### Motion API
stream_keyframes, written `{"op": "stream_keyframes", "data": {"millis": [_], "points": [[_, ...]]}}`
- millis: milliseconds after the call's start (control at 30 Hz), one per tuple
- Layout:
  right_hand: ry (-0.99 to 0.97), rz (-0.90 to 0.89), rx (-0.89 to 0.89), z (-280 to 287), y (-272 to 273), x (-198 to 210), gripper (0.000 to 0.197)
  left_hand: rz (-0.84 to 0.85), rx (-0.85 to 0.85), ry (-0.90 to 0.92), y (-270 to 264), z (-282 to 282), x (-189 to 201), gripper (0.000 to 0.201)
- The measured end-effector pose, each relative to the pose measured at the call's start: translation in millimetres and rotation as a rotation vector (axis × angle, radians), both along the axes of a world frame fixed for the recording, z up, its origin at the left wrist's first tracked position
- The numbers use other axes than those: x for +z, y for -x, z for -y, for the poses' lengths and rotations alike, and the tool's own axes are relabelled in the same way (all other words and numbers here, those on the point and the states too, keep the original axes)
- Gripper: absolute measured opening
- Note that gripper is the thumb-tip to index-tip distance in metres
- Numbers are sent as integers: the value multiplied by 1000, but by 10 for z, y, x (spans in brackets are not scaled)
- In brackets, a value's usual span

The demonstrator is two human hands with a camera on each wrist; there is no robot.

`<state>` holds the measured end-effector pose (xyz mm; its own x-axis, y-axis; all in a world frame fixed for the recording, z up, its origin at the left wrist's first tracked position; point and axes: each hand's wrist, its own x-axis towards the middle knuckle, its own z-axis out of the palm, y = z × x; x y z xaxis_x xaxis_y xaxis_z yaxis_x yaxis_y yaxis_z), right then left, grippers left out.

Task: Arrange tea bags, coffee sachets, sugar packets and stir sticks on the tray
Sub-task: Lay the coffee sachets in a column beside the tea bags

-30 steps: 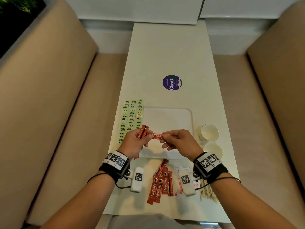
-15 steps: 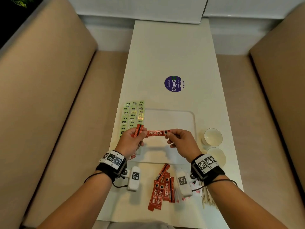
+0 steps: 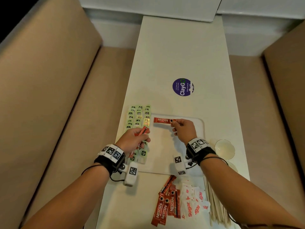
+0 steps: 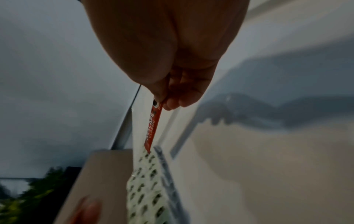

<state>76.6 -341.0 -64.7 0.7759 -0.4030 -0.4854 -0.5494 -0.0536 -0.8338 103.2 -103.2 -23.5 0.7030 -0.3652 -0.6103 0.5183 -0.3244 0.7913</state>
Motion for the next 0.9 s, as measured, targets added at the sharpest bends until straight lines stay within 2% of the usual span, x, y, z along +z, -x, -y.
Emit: {"op": "stream_keyframes", "data": {"millis": [167, 333, 667, 900], "points": [[-60, -98, -58, 1, -204, -255, 24, -20, -21, -10, -95, -6, -57, 19], [-34, -130, -108, -13, -354, -366, 24, -44, -12, -8, -125, -8, -134, 20], [110, -170, -106, -87, -467, -375, 27, -116, -8, 21, -130, -21, -240, 22], [134, -176, -109, -81, -465, -416, 31, -110, -20, -16, -107, -38, -285, 22]]}}
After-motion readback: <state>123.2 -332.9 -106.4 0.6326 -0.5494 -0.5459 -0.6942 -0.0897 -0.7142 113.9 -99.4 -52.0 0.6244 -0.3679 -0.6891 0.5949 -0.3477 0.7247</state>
